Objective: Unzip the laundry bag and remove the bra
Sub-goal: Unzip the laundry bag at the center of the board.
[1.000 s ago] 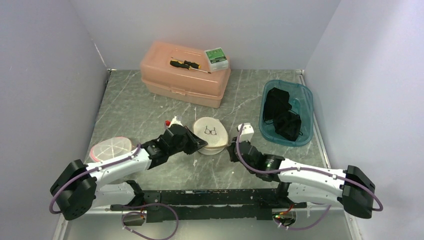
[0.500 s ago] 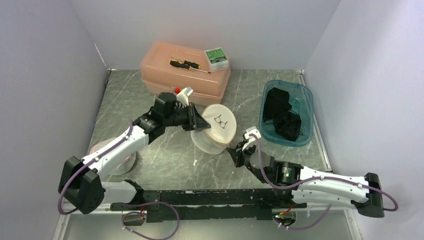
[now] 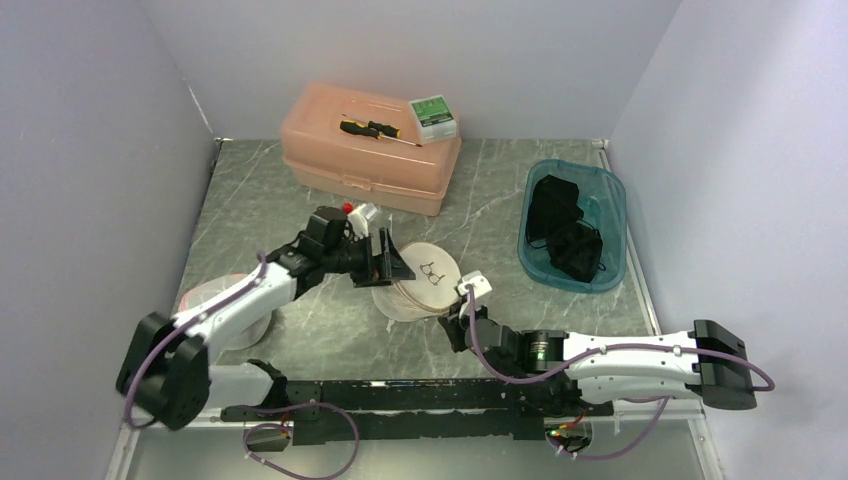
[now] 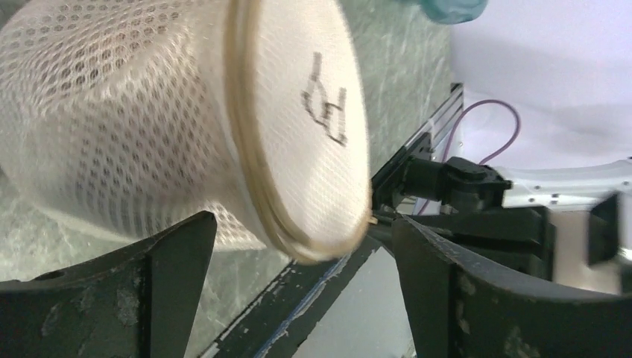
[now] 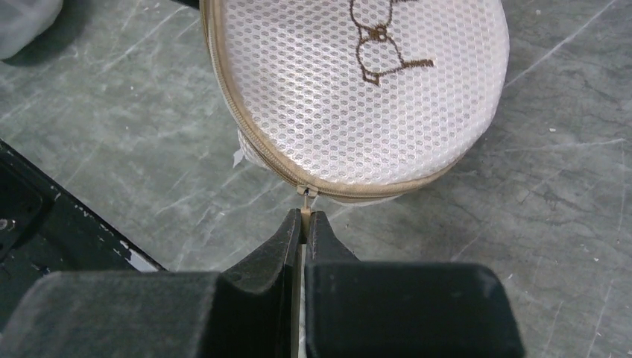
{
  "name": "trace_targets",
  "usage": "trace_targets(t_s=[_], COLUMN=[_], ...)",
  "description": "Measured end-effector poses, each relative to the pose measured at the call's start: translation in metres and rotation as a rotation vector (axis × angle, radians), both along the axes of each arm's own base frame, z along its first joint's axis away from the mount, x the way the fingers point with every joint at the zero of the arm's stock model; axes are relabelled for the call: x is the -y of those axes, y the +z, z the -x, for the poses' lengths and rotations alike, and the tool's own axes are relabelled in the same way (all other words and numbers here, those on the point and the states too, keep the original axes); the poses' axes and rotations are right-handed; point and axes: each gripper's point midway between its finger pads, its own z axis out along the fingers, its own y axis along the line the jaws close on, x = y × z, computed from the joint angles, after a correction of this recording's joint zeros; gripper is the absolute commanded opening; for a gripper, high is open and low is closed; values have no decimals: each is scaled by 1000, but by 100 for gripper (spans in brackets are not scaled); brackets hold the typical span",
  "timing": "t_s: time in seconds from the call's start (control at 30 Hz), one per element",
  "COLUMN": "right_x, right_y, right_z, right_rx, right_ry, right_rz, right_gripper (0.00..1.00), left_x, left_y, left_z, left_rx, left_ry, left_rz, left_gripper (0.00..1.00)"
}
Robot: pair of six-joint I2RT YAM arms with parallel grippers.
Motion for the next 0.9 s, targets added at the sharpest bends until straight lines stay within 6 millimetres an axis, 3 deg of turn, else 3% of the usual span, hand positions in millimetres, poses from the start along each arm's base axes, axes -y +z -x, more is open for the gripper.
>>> trace_targets(t_s=[0.2, 0.3, 0.4, 0.47, 0.57, 0.67, 0.9], right_x=[-6, -12, -14, -14, -15, -18, -19], right_y=[11, 14, 10, 8, 6, 8, 11], right_z=[-5, -7, -11, -12, -14, -14, -14], right_rx=[6, 2, -4, -7, -10, -11, -14], right_ry=[-26, -35, -46, -50, -53, -50, -53], right_rz=[-23, -25, -8, 1, 11, 6, -8], right_gripper=[0, 0, 0, 0, 0, 0, 0], left_x=[-19, -24, -18, 0, 16, 15, 10], left_y=[72, 85, 72, 56, 32, 14, 5], left_z=[13, 22, 30, 52, 68, 62, 38], left_rx=[139, 117, 22, -59, -148, -188, -177], left_ry=[117, 181, 248, 229, 254, 350, 491], left_rz=[90, 116, 90, 50, -13, -54, -81], left_gripper=[93, 93, 93, 89, 84, 79, 65])
